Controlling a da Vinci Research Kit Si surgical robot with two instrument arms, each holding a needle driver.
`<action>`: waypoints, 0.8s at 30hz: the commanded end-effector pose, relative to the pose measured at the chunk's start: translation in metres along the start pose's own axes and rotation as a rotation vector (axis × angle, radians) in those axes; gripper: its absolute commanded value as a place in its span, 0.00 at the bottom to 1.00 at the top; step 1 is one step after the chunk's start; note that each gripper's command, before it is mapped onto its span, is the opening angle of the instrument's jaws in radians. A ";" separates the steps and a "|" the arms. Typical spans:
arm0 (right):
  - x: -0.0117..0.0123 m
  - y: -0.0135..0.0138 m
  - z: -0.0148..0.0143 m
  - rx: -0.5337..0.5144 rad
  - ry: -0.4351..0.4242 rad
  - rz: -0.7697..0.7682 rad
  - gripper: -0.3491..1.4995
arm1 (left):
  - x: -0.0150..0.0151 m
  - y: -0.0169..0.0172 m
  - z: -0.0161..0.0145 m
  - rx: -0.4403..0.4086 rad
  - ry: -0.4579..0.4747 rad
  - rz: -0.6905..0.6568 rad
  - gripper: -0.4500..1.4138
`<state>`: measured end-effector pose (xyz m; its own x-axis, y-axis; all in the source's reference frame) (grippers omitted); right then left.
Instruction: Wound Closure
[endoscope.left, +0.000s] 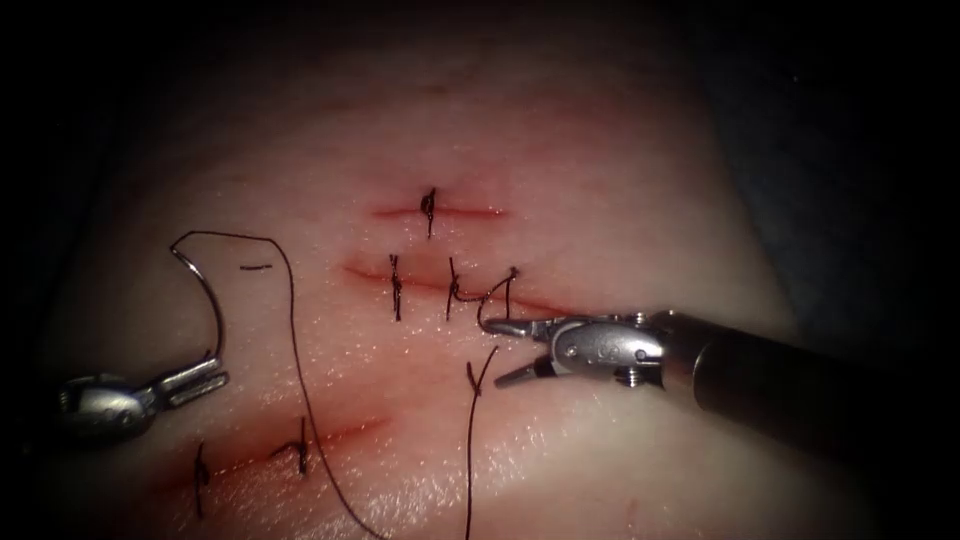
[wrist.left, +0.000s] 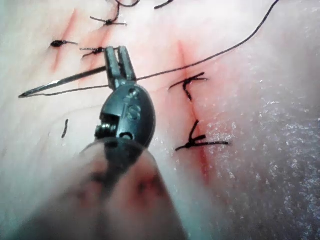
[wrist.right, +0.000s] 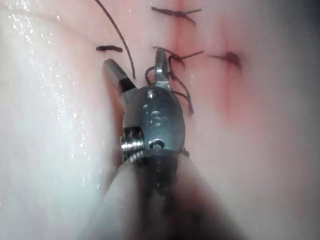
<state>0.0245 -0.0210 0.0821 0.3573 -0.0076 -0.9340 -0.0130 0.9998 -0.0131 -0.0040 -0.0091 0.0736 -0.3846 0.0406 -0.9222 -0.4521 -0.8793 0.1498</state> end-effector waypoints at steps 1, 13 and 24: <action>0.0000 0.0003 0.0013 -0.001 0.002 -0.002 0.68 | -0.0005 0.0002 0.0006 -0.001 0.002 0.000 0.00; -0.0002 -0.0008 0.0007 0.069 0.026 0.023 0.00 | -0.0008 0.0005 0.0005 -0.004 0.001 -0.007 0.00; 0.0059 -0.0064 -0.0028 0.155 0.079 0.016 0.00 | -0.0010 0.0006 0.0007 -0.003 0.002 -0.012 0.00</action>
<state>0.0231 -0.0275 0.0753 0.2885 0.0176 -0.9573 0.1255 0.9905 0.0560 -0.0040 -0.0095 0.0742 -0.3785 0.0525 -0.9241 -0.4551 -0.8799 0.1364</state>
